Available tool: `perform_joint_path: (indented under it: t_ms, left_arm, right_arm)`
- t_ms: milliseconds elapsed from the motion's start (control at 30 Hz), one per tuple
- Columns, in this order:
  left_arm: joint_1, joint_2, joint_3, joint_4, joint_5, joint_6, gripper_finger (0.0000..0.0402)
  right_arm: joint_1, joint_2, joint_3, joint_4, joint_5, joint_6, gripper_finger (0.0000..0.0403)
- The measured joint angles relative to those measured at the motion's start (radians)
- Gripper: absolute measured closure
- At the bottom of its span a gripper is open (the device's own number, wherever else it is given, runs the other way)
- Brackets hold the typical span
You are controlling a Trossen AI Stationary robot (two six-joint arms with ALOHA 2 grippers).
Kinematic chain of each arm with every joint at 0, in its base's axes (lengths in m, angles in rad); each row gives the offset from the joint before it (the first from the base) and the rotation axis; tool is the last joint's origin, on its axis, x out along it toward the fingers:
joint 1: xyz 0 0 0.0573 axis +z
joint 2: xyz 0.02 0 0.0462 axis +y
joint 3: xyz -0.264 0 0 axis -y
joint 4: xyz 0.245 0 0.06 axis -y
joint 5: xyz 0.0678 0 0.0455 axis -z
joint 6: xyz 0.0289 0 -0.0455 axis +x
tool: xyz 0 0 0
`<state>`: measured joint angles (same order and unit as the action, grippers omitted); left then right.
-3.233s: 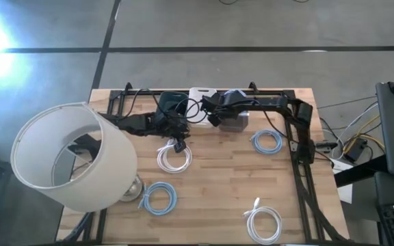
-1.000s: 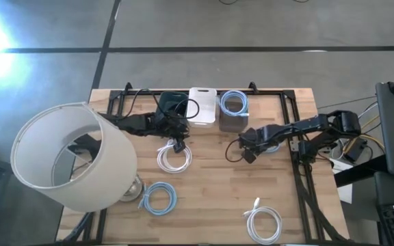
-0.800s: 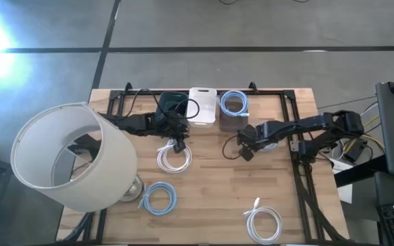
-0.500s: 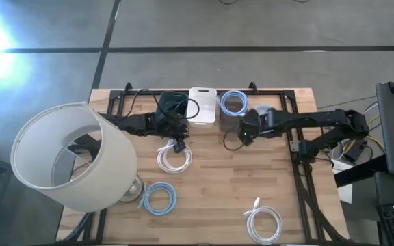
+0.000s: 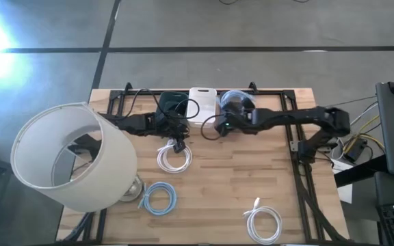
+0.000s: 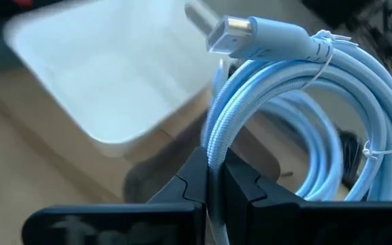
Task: Pick & Place USB Port
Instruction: Put the top light blue HDMI cable into the black bin
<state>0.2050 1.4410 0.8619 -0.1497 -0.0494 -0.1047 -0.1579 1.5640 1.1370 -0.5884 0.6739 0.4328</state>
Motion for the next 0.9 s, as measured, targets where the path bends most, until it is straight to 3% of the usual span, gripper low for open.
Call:
perform_joint_path:
  t_ms: [267, 500, 900]
  left_arm:
    - [0.000, 0.000, 0.000, 0.000, 0.000, 0.000, 0.0284]
    - [0.000, 0.000, 0.000, 0.000, 0.002, 0.001, 0.0284]
    - [0.000, 0.000, 0.000, -0.002, 0.003, 0.001, 0.0284]
  right_arm:
    - [-0.067, 0.208, 0.010, 0.001, 0.005, 0.016, 0.0387]
    - [-0.093, 0.335, 0.056, -0.005, 0.004, 0.014, 0.0357]
    - [-0.102, 0.375, 0.219, -0.182, -0.029, 0.012, 0.0307]
